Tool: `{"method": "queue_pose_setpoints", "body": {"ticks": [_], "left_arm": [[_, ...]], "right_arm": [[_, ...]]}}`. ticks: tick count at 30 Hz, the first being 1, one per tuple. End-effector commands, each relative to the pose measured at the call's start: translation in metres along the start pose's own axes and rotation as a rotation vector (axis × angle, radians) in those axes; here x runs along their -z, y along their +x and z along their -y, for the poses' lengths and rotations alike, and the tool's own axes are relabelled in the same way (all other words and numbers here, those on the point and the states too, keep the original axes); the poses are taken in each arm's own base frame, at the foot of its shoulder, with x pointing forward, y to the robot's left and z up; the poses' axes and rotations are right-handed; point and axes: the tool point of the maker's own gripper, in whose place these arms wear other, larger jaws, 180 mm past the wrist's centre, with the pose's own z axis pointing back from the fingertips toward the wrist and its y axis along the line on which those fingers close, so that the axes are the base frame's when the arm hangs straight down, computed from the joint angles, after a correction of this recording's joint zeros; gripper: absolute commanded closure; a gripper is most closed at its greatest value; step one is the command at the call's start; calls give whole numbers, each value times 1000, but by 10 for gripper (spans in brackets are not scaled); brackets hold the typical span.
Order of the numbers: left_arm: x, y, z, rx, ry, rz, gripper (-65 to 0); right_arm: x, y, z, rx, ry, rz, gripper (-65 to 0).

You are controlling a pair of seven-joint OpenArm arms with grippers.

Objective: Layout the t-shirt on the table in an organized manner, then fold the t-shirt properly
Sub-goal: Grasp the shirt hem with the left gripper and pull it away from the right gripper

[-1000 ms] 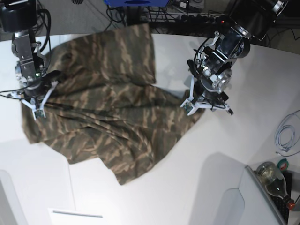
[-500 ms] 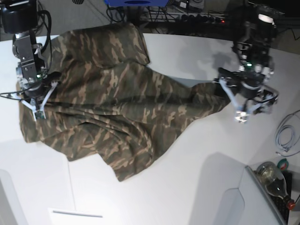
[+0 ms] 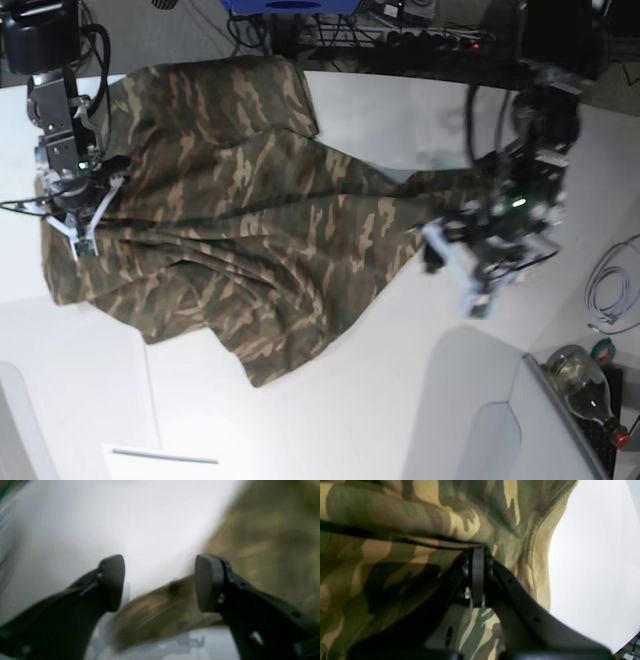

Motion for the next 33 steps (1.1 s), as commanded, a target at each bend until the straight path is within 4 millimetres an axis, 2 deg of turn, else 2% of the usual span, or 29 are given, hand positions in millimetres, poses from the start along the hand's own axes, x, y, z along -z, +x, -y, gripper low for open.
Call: {"method": "queue_pose_setpoints", "body": {"ticks": [1, 4, 6, 9, 11, 13, 15, 18, 20, 24, 26, 31, 33], "left_arm": [[10, 21, 12, 13, -24, 35, -362], [55, 24, 52, 28, -88, -59, -281], [79, 22, 71, 53, -107, -132, -225], [99, 21, 92, 102, -125, -155, -120], [107, 16, 104, 151, -134, -165, 0], [112, 16, 114, 174, -144, -160, 0], [117, 14, 116, 176, -141, -149, 0], [129, 13, 110, 179, -115, -126, 0], [137, 10, 101, 226, -80, -110, 0], [148, 10, 87, 321, -41, -41, 0], [150, 22, 78, 318, -29, 16, 0], [147, 65, 22, 281, 139, 140, 0], [145, 75, 14, 276, 156, 157, 0]], "right_arm": [[0, -8, 2, -11, 24, -40, 0], [0, -12, 6, -15, 17, -61, 0], [0, -12, 6, -16, 16, -61, 0], [0, -13, 7, -17, 15, -63, 0], [0, -13, 7, -17, 15, -63, 0], [0, -14, 7, -18, 16, -64, 0], [1, -15, 7, -18, 16, -66, 0], [1, -14, 7, -17, 15, -66, 0], [3, -5, 10, -12, 10, -53, 0], [13, -1, 17, 0, 0, -73, 0], [20, 3, 21, 9, -6, -78, 0], [35, 21, 37, 17, -27, -46, 0], [39, 32, 46, 25, -39, -37, 0]]}}
